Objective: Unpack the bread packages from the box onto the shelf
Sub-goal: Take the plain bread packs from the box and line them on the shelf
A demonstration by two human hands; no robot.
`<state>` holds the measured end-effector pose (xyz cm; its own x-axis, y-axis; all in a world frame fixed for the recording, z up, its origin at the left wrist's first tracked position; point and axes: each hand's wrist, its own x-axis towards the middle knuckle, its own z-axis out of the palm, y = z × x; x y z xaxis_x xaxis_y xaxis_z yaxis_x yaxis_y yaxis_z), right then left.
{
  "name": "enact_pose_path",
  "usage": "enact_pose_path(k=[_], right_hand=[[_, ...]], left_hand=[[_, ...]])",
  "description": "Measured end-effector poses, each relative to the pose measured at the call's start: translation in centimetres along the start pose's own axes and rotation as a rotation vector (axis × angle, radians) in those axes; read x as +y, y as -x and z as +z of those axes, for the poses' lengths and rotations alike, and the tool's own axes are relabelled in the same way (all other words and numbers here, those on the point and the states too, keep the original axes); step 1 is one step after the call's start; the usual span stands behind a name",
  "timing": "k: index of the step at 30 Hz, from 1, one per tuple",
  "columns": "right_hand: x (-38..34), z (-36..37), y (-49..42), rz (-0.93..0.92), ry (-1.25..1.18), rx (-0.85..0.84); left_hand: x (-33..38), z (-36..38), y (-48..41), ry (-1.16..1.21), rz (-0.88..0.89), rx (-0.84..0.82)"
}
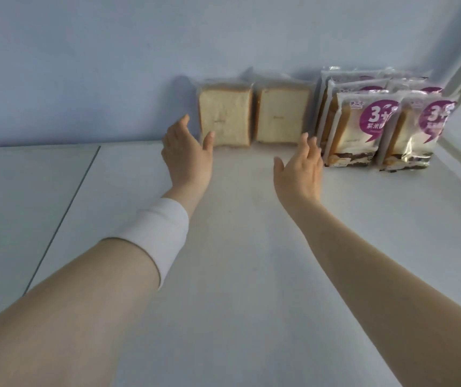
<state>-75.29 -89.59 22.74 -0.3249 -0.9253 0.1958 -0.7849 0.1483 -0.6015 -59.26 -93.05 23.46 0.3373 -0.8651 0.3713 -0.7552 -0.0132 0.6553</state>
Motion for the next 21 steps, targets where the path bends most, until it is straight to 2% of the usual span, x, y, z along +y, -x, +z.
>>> enact_pose_path(k=[4,8,14,18,21], right_hand=[[1.6,-3.6,6.9,-0.041,0.32,-0.069],[4.5,-8.6,13.7,0.009,0.487,-0.113],[12.5,-19.5,23.0,0.194,0.558,-0.075],[20.7,-27.8,29.9,0.324,0.632,-0.075],[27.8,-32.8,36.0,0.478,0.663,-0.135]], left_hand=[[0.7,-3.6,6.9,-0.37,0.426,-0.326],[3.5,-5.9,13.5,-0.543,0.596,-0.531],[13.1,-6.4,25.2,-0.561,0.798,-0.679],[21.3,-5.0,35.8,-0.504,0.986,-0.706],[26.4,-3.0,45.4,-0.474,1.108,-0.793]])
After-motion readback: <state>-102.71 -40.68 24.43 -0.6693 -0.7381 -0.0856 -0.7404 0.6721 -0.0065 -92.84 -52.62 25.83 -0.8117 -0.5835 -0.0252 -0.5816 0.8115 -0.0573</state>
